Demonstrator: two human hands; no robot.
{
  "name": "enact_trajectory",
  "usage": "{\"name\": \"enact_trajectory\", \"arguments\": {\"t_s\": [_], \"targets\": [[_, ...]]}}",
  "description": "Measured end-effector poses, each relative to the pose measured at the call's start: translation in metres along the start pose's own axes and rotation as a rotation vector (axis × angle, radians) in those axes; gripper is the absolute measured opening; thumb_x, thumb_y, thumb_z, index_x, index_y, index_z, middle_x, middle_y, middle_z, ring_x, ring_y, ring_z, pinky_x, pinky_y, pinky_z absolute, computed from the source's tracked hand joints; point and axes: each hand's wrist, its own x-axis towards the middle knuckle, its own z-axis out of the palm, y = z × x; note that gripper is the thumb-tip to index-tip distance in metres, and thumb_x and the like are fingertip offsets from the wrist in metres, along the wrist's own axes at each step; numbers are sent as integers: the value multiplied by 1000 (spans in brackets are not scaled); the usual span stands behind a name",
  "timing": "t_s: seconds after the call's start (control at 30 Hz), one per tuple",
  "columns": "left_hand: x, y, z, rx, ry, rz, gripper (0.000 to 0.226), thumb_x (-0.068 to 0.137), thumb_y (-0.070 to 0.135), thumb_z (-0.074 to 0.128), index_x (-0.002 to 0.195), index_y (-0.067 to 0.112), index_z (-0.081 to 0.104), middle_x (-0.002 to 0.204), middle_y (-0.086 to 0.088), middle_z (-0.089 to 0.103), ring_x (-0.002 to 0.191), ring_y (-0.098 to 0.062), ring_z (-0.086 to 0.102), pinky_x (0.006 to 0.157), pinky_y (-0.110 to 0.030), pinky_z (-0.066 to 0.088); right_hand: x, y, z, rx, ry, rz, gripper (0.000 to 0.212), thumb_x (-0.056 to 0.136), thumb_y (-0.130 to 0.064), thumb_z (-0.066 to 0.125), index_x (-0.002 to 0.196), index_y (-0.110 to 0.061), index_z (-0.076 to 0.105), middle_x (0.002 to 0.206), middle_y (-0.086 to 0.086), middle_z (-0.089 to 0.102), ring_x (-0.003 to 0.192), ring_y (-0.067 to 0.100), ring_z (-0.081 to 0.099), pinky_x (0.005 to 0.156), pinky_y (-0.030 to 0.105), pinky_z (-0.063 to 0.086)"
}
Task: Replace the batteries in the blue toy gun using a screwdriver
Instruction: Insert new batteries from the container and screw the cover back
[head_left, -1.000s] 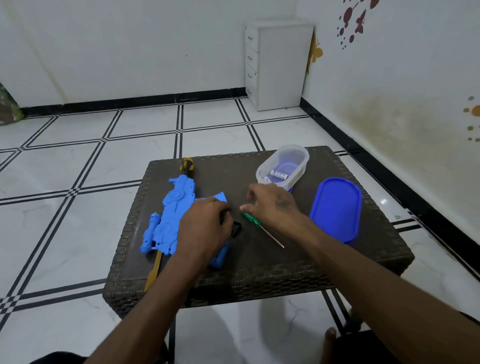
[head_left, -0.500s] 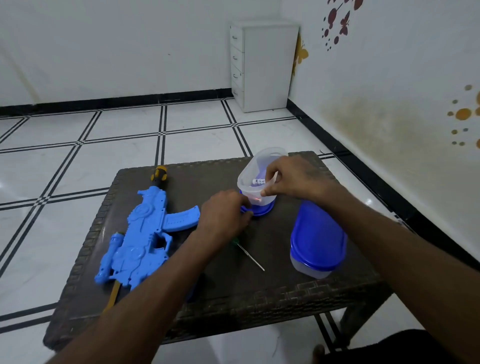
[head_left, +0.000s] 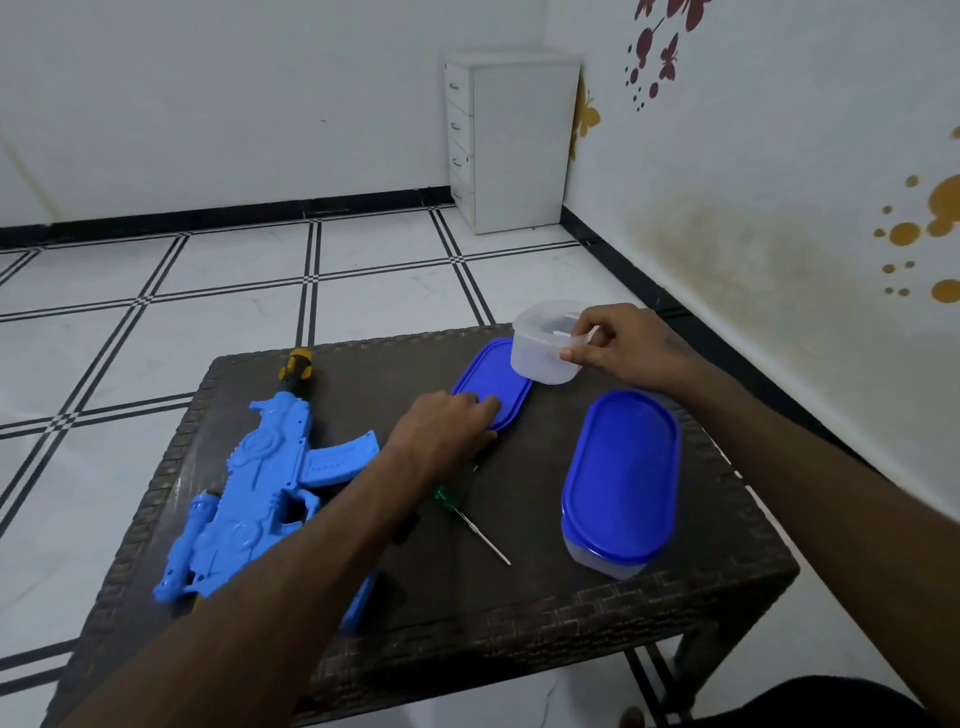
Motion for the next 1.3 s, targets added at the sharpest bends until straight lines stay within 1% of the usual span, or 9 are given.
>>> {"name": "enact_trajectory", "arguments": {"t_s": [0.17, 0.27, 0.37, 0.57, 0.63, 0.73, 0.87, 1.07, 1.3], "targets": [[-22, -29, -8, -49, 115, -122, 28, 100, 36, 39, 114, 13, 46, 99, -11, 65, 89, -38, 62, 64, -37, 40, -5, -3, -2, 31, 30, 0, 18, 81, -42, 76, 85, -27, 67, 76, -5, 69, 72, 9, 63, 59, 23, 40], [-37, -50, -10, -318, 285, -317, 18, 92, 33, 53, 92, 16, 50, 80, -8, 64, 72, -31, 61, 63, -41, 51, -6, -7, 5, 35, 22, -18, 20, 80, -41, 78, 86, -27, 66, 74, -5, 68, 71, 10, 63, 58, 23, 40], [-46, -56, -16, -612, 470, -591, 15, 86, 21, 62, 79, 12, 52, 70, -5, 63, 65, -25, 59, 56, -36, 47, -5, -10, 19, 1, 26, -57, 22, 75, -43, 81, 83, -27, 68, 70, -9, 66, 71, 8, 63, 62, 24, 45], [-36, -54, -31, -992, 552, -762, 11, 81, 27, 61, 85, 17, 57, 77, -1, 68, 67, -23, 69, 64, -47, 59, -14, -23, 22, -129, -359, 4, 29, 83, -46, 73, 105, -29, 68, 82, -14, 60, 83, 8, 59, 80, 26, 48], [-28, -54, -39, -1161, 593, -791, 17, 84, 21, 61, 100, 15, 60, 84, -2, 68, 68, -20, 71, 68, -45, 61, -12, -23, 19, -158, -280, 20, 29, 85, -45, 70, 110, -31, 66, 91, -11, 62, 87, 10, 59, 81, 27, 48], [-14, -51, -51, -1398, 650, -852, 27, 89, 15, 61, 115, 8, 63, 97, -5, 67, 78, -17, 71, 70, -37, 62, 3, -24, 10, -106, 10, 64, 25, 87, -45, 66, 105, -28, 67, 97, -4, 66, 89, 16, 62, 77, 28, 47], [5, -20, -63, -1598, 527, -812, 12, 95, 9, 57, 100, 7, 68, 99, -8, 69, 84, -17, 71, 71, -26, 61, 26, -24, 1, 392, 43, 229, 45, 95, -53, 51, 115, -14, 61, 105, 5, 66, 81, 19, 70, 86, 40, 58], [31, 10, -42, -1614, 385, -811, 9, 93, 5, 59, 92, 6, 68, 96, -10, 69, 83, -17, 71, 64, -23, 60, 50, -7, 11, 564, 118, 356, 14, 93, -9, 65, 104, -2, 64, 103, 18, 69, 86, 26, 73, 81, 37, 61], [42, 7, -14, -1359, 388, -806, 12, 86, 11, 69, 96, 10, 75, 87, -3, 71, 84, -15, 68, 79, -37, 60, 62, 6, 25, 476, 218, 353, 32, 85, -7, 74, 115, -8, 64, 102, 9, 69, 73, 17, 74, 74, 35, 63]]}}
